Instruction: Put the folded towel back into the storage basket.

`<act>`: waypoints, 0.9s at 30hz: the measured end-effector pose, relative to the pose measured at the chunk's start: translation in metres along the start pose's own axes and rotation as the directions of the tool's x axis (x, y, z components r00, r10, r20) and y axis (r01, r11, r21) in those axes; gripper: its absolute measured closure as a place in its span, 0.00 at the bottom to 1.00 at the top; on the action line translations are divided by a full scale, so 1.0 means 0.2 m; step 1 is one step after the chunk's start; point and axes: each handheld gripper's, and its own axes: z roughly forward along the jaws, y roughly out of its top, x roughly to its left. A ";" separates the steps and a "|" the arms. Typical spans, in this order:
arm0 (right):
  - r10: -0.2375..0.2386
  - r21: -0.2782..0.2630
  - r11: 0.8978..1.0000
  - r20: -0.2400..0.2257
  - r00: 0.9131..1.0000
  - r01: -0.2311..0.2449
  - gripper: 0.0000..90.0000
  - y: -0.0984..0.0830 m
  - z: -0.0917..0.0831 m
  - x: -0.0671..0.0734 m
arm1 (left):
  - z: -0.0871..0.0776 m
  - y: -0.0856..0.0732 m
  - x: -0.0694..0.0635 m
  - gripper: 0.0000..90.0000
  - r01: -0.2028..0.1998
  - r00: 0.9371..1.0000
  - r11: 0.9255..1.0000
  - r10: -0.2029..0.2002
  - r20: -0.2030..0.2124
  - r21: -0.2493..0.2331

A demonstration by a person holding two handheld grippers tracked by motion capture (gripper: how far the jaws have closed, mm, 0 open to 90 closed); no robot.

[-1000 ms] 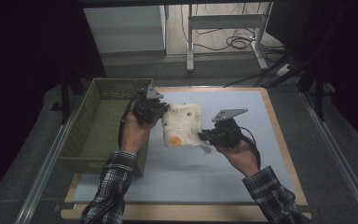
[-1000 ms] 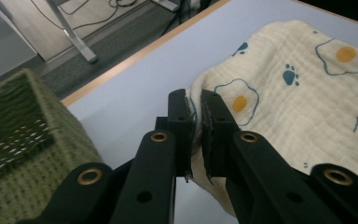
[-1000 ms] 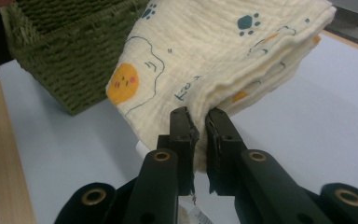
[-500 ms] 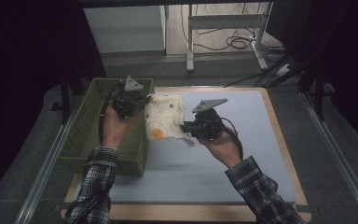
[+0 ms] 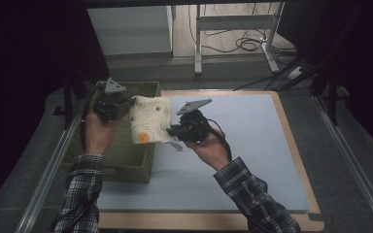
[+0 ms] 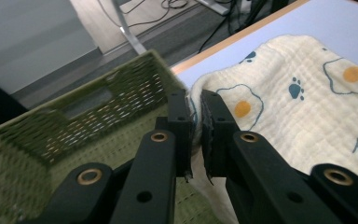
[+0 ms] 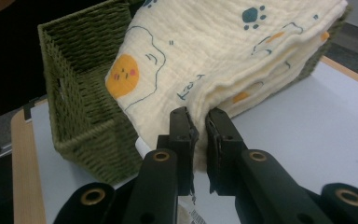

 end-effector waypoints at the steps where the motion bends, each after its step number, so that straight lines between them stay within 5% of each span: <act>1: -0.004 -0.002 1.000 -0.010 1.000 0.003 0.91 0.02 0.04 0.02 | -0.02 -0.02 0.03 0.93 0.006 1.000 1.000 -0.006 -0.012 0.004; 19: -0.015 0.024 1.000 -0.094 0.995 0.017 0.91 0.11 0.39 0.22 | -0.13 -0.26 0.25 0.93 0.056 0.994 0.996 -0.049 -0.101 0.067; 27: -0.045 0.064 0.997 -0.092 0.995 0.051 0.90 0.13 0.54 0.31 | -0.12 -0.36 0.30 0.93 0.073 0.992 0.993 -0.063 -0.110 0.091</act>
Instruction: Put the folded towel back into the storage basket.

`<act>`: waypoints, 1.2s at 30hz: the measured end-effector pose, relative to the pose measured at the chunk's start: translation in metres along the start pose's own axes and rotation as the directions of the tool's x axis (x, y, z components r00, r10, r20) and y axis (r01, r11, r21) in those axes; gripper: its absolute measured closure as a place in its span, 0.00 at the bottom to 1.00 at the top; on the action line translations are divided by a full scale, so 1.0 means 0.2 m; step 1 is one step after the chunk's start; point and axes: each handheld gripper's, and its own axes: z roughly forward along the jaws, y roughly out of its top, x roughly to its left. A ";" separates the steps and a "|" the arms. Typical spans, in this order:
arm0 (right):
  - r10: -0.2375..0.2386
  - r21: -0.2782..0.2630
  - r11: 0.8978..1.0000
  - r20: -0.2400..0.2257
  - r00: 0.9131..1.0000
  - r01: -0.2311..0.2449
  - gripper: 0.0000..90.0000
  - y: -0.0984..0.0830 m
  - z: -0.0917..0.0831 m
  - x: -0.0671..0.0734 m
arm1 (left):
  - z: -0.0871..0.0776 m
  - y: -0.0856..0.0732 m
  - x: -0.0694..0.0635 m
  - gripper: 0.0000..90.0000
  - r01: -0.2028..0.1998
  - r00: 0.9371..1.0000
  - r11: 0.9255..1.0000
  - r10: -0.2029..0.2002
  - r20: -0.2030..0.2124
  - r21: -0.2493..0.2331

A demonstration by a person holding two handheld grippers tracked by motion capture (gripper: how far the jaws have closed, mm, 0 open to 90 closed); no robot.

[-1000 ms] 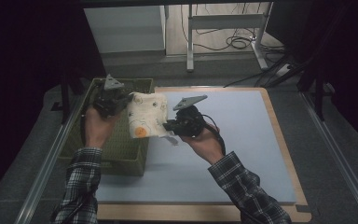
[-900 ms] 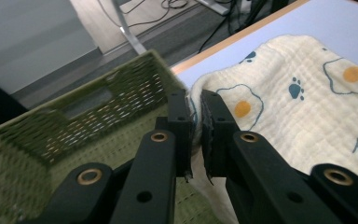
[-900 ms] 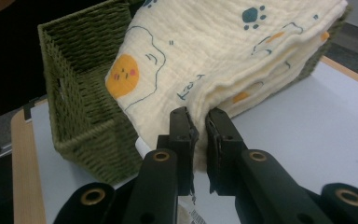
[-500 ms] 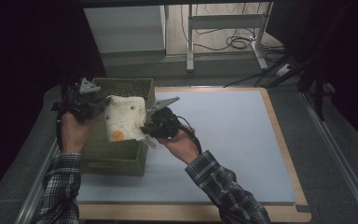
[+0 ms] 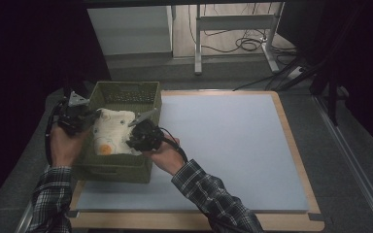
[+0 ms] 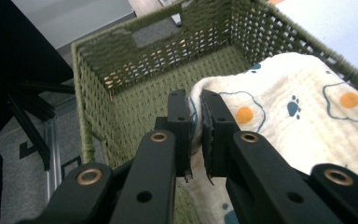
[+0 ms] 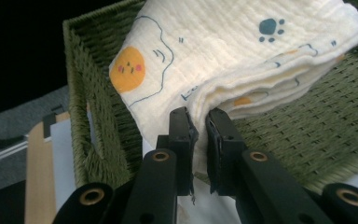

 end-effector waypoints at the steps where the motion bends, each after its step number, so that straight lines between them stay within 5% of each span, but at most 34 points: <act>1: 0.000 0.000 1.000 0.000 1.000 0.000 0.90 0.00 0.00 0.00 | 0.00 0.00 0.00 0.93 0.000 1.000 1.000 0.000 0.000 0.000; 15: -0.018 0.081 0.997 0.043 0.999 0.014 0.90 -0.04 0.08 0.04 | 0.18 -0.02 -0.08 0.92 -0.051 0.999 0.996 0.050 0.021 0.069; 33: 0.002 0.136 0.991 0.075 0.997 -0.013 0.85 -0.05 0.12 0.04 | 0.29 -0.08 -0.10 0.90 -0.036 0.999 0.990 0.030 0.041 0.139; 36: -0.004 0.128 0.992 0.084 0.996 -0.007 0.74 -0.05 0.12 0.03 | 0.34 -0.09 -0.11 0.76 -0.022 1.000 0.988 0.020 0.013 0.155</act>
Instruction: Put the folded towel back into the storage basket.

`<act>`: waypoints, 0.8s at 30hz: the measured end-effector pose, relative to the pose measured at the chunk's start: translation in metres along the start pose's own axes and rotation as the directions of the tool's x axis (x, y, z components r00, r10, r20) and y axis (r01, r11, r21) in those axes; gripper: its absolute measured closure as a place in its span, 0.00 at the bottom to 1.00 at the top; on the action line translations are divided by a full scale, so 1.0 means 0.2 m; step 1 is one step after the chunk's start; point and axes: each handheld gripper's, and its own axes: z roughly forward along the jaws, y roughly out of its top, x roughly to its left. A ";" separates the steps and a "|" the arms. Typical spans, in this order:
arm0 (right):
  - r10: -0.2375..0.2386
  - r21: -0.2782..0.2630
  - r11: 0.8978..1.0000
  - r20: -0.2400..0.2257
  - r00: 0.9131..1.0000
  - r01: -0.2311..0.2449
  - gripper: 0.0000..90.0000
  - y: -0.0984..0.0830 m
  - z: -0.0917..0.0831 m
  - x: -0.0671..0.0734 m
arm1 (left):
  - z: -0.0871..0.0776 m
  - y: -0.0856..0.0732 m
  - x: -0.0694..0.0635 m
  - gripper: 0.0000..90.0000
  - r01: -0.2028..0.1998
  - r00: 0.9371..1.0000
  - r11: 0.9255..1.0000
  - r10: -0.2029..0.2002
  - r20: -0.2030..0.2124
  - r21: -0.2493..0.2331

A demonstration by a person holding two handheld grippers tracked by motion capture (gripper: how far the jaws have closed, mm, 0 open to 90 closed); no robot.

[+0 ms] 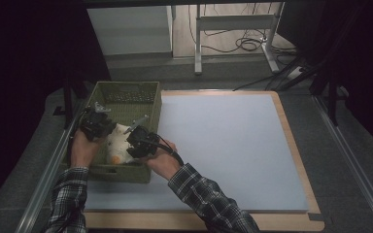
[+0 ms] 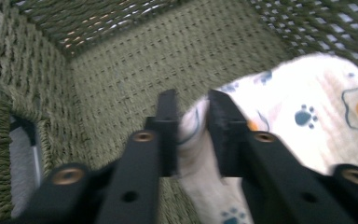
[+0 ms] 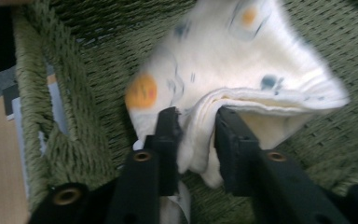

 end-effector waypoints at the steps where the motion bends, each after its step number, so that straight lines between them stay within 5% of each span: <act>1: 0.000 0.000 1.000 0.000 1.000 0.000 0.74 0.00 0.00 0.00 | 0.00 0.00 0.00 0.74 0.000 1.000 1.000 0.000 0.000 0.000; 9: 0.017 -0.044 0.999 0.008 1.000 -0.016 0.71 0.00 -0.07 -0.05 | 0.00 0.01 0.00 0.59 0.025 1.000 0.999 -0.025 -0.016 -0.020; 24: -0.024 -0.123 0.992 0.027 0.999 0.028 0.47 -0.04 -0.20 -0.10 | -0.02 0.02 -0.01 0.31 0.117 0.992 0.991 -0.113 0.053 -0.068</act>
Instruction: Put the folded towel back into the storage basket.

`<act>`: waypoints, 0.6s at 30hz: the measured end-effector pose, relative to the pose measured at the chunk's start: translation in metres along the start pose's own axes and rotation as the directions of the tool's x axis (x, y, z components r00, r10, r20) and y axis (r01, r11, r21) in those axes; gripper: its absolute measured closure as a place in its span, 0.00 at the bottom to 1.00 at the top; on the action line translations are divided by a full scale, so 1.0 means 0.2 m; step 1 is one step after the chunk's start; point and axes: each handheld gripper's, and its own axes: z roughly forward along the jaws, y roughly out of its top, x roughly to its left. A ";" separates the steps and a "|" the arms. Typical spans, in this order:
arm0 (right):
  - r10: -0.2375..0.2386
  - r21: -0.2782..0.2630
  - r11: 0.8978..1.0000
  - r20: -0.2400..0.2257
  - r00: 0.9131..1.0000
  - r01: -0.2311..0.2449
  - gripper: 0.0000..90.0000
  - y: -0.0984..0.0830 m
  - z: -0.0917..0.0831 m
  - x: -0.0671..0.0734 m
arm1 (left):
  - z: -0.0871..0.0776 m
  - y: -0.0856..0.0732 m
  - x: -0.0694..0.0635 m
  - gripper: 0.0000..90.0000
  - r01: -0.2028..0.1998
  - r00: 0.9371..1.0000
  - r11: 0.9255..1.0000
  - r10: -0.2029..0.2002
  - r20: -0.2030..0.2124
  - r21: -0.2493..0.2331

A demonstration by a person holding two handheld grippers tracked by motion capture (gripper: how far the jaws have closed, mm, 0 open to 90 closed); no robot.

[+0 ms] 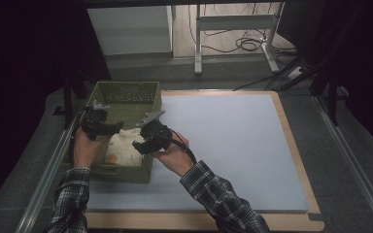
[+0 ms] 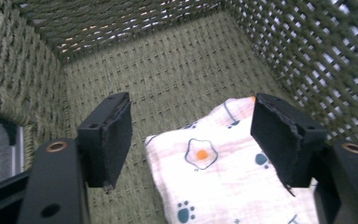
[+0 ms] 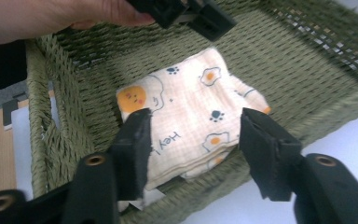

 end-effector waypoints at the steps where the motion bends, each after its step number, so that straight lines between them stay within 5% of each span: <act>1: -0.001 -0.006 1.000 0.000 1.000 0.001 0.45 0.00 -0.01 -0.01 | 0.00 0.00 0.00 0.29 0.008 1.000 1.000 -0.008 0.006 -0.004; 13: 0.000 -0.020 1.000 0.025 1.000 0.001 0.36 -0.08 -0.15 -0.10 | -0.05 0.02 -0.04 0.17 0.051 0.996 0.997 -0.047 0.079 -0.055; 18: 0.010 -0.019 1.000 0.035 0.999 -0.010 0.34 -0.14 -0.20 -0.15 | -0.06 0.05 -0.10 0.16 0.015 0.994 0.998 -0.009 0.108 -0.059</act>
